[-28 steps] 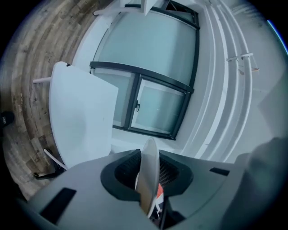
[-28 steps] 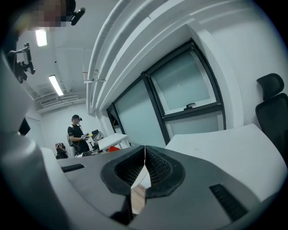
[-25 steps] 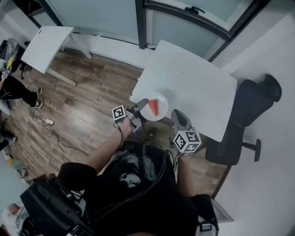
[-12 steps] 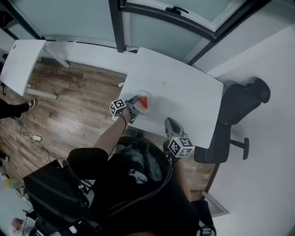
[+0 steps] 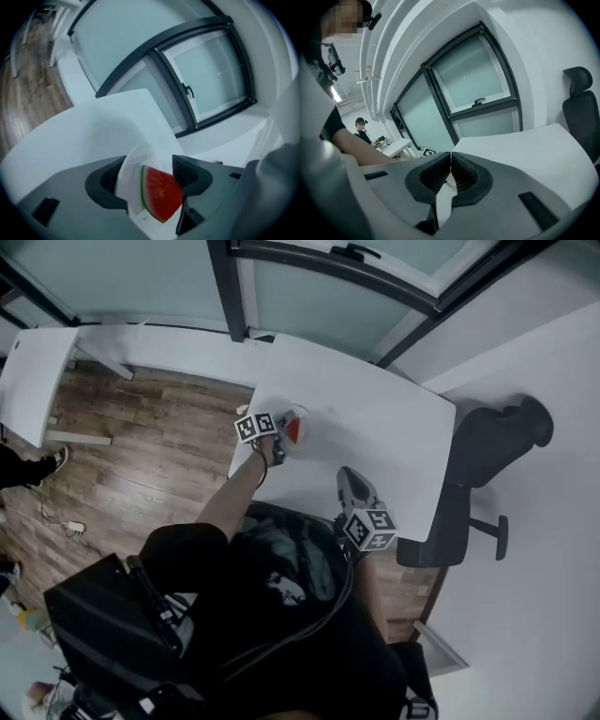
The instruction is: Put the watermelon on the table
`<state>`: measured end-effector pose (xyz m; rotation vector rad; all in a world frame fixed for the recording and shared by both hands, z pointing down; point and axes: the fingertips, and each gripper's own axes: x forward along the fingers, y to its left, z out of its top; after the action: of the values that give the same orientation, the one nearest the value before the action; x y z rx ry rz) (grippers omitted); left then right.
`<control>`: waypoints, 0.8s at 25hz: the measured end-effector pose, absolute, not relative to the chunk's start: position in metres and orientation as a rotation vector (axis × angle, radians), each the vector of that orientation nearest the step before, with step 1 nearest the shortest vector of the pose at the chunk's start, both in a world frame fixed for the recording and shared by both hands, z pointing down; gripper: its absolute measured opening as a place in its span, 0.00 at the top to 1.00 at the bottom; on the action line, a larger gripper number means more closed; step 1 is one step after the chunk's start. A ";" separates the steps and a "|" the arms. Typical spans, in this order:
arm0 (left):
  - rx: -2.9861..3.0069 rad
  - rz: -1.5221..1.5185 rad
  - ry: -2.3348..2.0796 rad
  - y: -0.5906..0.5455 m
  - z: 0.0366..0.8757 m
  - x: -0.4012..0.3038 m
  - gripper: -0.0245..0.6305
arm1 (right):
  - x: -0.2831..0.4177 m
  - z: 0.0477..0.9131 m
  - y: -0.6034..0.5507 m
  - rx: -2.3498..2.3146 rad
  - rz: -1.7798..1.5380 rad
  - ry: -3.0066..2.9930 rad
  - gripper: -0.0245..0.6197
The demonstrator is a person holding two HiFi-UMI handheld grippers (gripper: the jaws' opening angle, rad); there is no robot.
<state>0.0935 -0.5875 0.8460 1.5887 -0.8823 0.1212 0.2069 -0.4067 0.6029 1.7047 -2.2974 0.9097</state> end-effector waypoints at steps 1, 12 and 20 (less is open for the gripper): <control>1.637 0.152 -0.886 -0.588 0.841 0.094 0.51 | 0.210 0.603 -0.409 1.710 0.914 -2.302 0.94; 2.153 0.506 -1.213 -0.579 0.800 0.061 0.44 | 0.215 0.602 -0.396 1.647 0.879 -2.348 0.94; 2.444 0.565 -1.360 -0.544 0.720 0.054 0.44 | 0.202 0.601 -0.364 1.530 0.878 -2.416 0.94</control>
<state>0.0537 -0.5436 0.7202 2.4439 -1.3605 0.5647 0.2019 -0.3637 0.6006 1.5298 -2.4158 0.8780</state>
